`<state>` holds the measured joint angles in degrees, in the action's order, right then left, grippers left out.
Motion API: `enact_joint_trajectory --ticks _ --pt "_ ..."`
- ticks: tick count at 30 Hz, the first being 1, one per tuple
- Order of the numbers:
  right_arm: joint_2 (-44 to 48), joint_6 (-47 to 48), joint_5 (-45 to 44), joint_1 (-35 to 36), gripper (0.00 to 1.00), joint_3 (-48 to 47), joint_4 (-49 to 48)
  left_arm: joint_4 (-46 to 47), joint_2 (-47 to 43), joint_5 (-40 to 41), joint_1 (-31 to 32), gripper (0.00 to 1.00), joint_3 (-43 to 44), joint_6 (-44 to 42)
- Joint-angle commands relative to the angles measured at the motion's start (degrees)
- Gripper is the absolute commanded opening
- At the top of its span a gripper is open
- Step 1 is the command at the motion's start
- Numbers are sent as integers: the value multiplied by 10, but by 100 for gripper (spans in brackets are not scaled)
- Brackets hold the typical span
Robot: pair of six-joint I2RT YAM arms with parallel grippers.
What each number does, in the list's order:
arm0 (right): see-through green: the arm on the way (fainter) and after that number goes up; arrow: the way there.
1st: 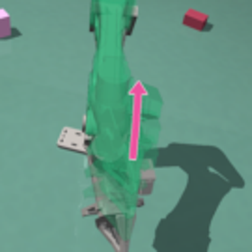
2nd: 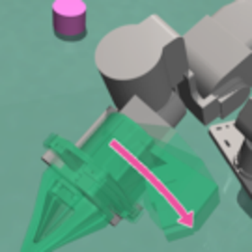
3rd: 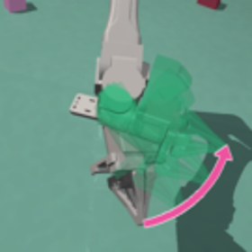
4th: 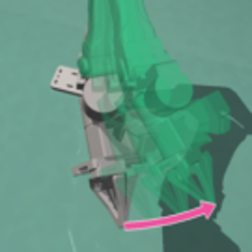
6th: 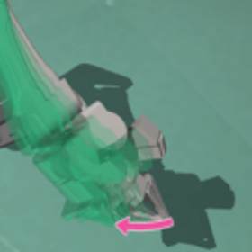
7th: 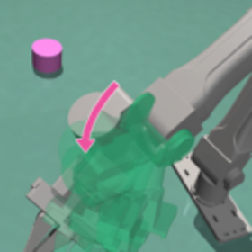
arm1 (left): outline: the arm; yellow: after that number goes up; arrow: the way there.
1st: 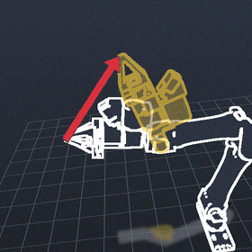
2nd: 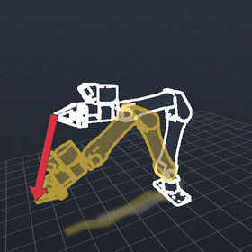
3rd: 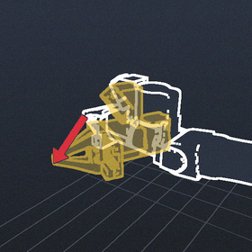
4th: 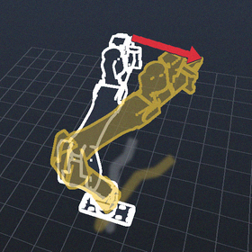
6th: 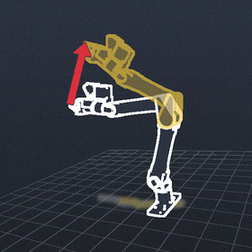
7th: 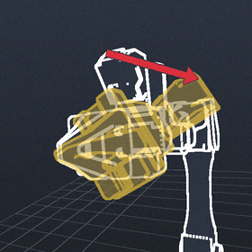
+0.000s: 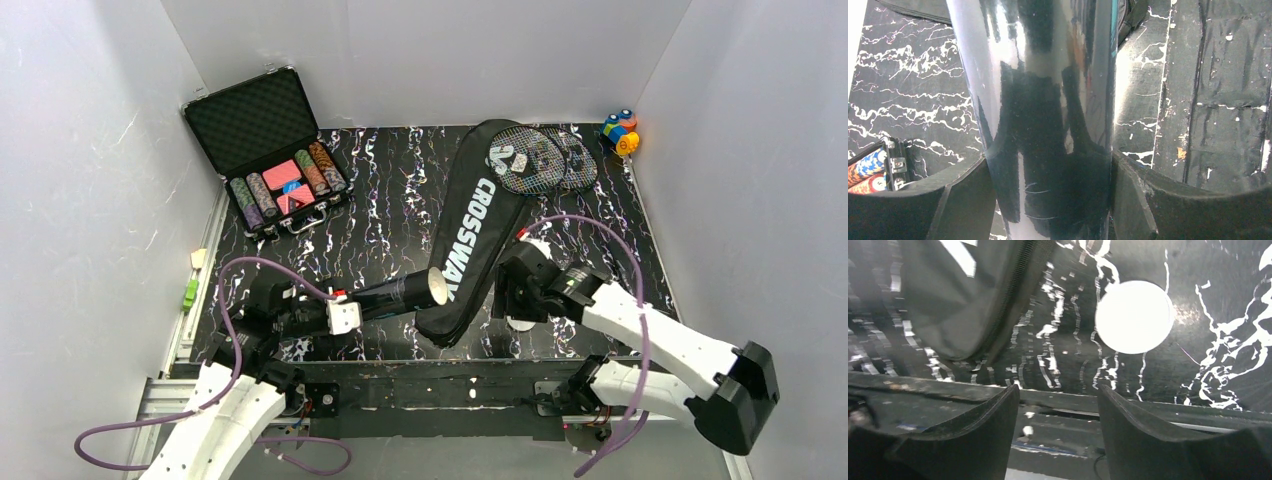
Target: Pack up the badminton gear
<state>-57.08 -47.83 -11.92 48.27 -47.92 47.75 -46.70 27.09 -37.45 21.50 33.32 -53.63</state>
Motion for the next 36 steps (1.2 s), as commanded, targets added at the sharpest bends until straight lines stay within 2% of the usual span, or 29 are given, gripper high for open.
enact_joint_trajectory --ticks 1,16,29,36 --pt "-28 -21 -27 -7 65 40 -55 0 -12 -3 1 16 4 -13" --pt "-164 -18 -31 -39 54 103 -149 -10 -18 -4 1 16 7 -11" --pt "-176 -12 -26 -48 46 119 -165 -11 -19 -6 1 16 5 -10" --pt "-112 2 -40 -56 47 79 -107 -12 -18 -8 1 16 7 -9"
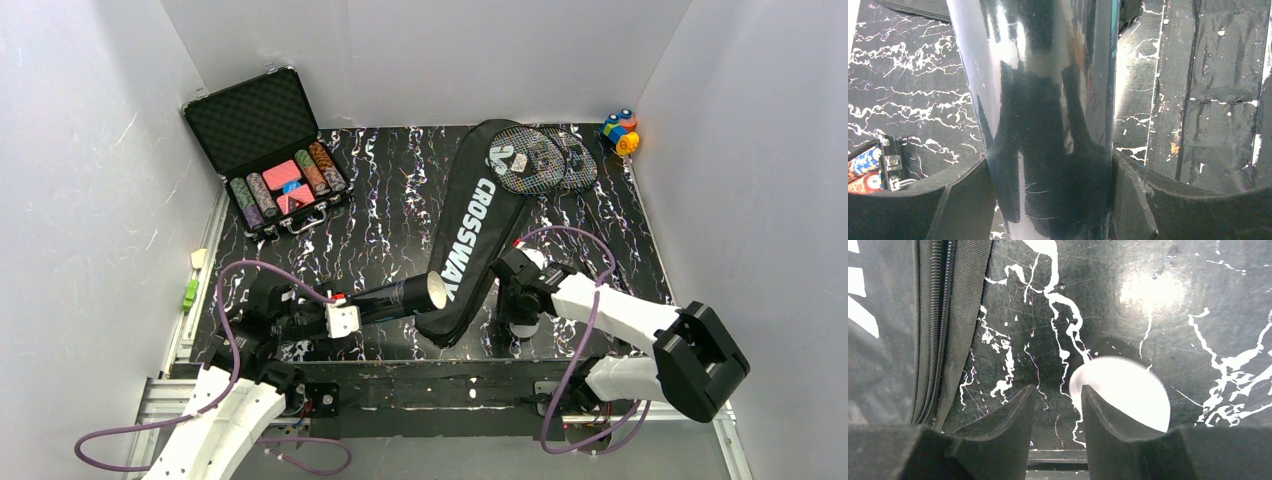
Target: Pack up the badminton gear
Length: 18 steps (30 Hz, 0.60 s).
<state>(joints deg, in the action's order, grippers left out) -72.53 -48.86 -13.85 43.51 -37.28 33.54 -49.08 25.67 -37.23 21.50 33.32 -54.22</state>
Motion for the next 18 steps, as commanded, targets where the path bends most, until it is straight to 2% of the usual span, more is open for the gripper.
enact_joint_trajectory --ticks 1,9,18 --pt "53 15 -21 -13 48 -33 45 12 -4 -11 1 16 6 -3" --pt "111 31 -14 -46 52 -45 82 11 -13 -9 1 16 4 0" --pt "91 10 9 -48 52 4 60 8 -16 -9 1 16 2 -2"
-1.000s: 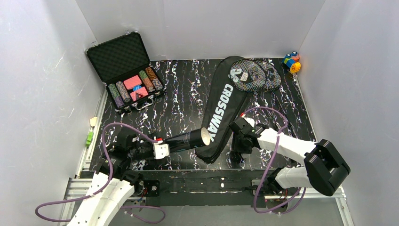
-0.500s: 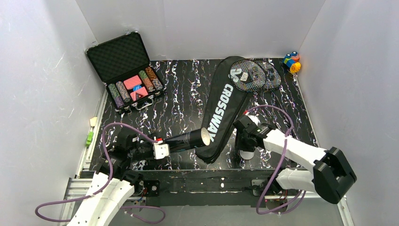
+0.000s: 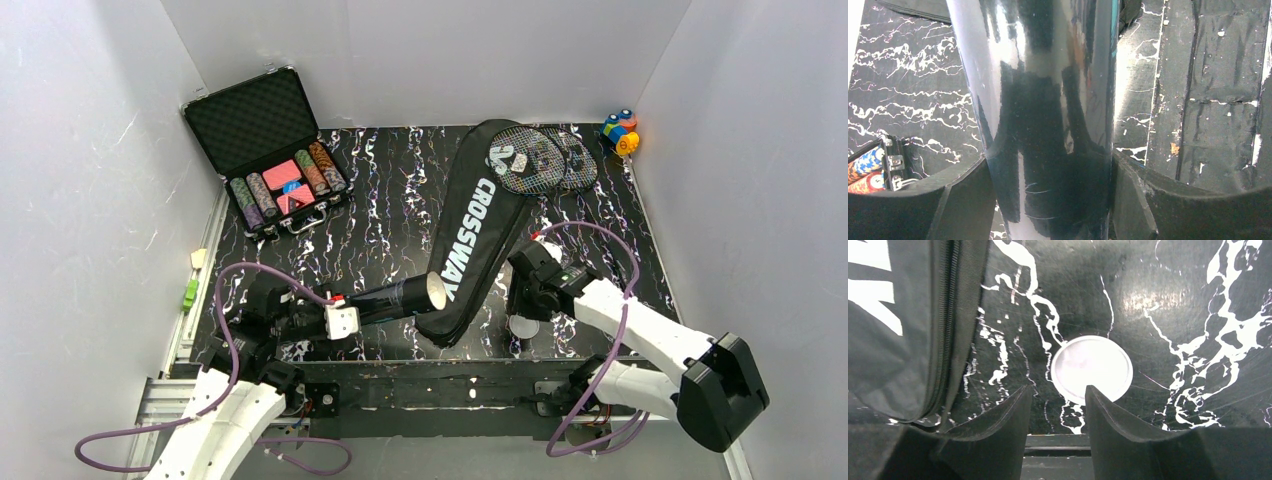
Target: Pack up the badminton gear
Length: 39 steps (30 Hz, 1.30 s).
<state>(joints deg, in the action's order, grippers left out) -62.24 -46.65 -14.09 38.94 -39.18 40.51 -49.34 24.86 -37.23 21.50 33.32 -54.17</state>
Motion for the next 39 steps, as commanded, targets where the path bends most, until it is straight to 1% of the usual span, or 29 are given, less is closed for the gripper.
enact_joint_trajectory --ticks 1,14,23,24,27,30,33,34,39 --pt "-16 -14 17 -3 52 28 -19 10 -9 -9 1 16 3 -3" --pt "-96 -12 29 -3 49 27 -68 5 -7 -6 1 16 8 -4" --pt "-102 -16 40 -2 41 47 -95 -3 5 3 1 16 13 -15" --pt "-106 -14 39 -2 39 44 -94 -4 6 4 1 16 14 -16" --pt "-123 -6 38 -2 30 33 -91 -2 10 5 1 16 17 -17" --pt "-130 -2 42 -2 18 24 -92 -1 10 3 1 16 15 -14" --pt "-105 5 57 -2 3 12 -90 -1 4 4 1 16 11 -15" --pt "-87 7 59 -2 1 7 -87 -2 2 3 1 16 10 -17" --pt "-13 22 71 -2 1 -54 -34 2 6 -5 1 16 7 -21"
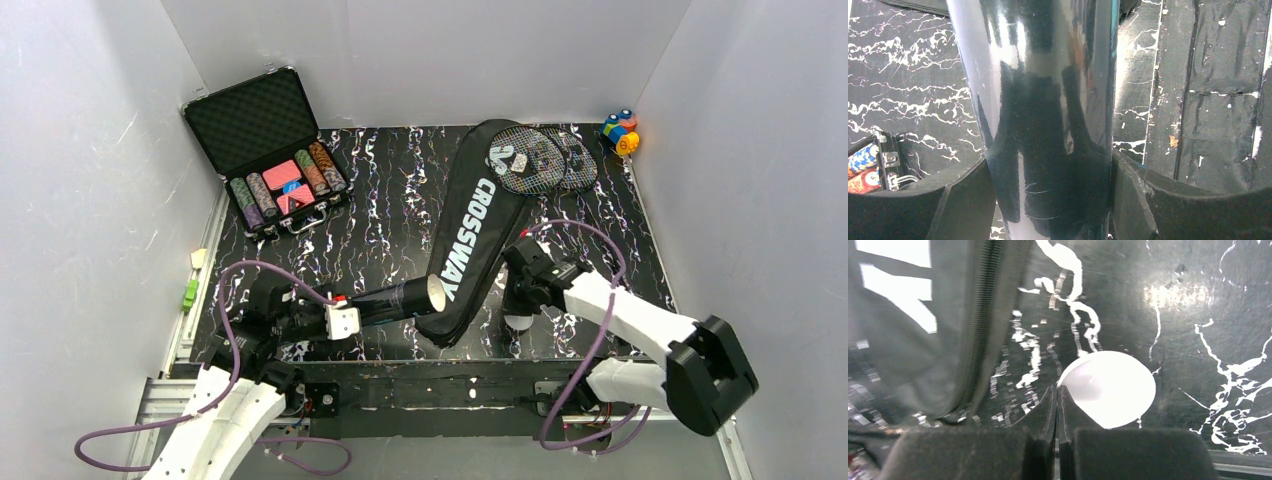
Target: Pack up the badminton gear
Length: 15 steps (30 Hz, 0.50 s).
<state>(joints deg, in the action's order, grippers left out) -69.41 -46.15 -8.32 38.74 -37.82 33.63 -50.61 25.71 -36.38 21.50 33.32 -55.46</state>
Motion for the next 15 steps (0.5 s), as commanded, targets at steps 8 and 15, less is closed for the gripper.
enact_joint_trajectory --ticks 8,15 --pt "146 28 114 0 1 -146 61 19 2 -18 1 16 -5 -12" --pt "170 68 339 33 1 -219 -52 30 8 -29 1 17 -7 0"
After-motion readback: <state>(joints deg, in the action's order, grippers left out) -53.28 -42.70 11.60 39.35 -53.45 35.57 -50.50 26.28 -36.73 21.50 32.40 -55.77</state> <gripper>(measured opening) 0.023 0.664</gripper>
